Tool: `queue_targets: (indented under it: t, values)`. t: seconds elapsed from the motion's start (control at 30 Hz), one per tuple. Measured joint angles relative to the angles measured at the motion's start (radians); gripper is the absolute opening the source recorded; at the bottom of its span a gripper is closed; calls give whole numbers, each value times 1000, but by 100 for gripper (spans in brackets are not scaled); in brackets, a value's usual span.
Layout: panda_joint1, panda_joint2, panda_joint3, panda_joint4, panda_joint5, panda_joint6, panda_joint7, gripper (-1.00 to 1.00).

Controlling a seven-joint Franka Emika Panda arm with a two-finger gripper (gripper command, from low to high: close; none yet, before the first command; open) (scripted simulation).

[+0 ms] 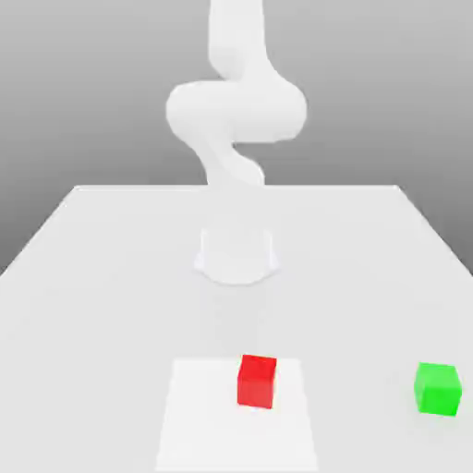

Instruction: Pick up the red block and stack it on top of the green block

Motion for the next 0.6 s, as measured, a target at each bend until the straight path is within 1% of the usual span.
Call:
queue_targets:
  t: [0.33,0.6]
  values:
    - [197,275,-171,-170,34,166,-472,0]
    - [304,493,-247,-303,64,297,-844,0]
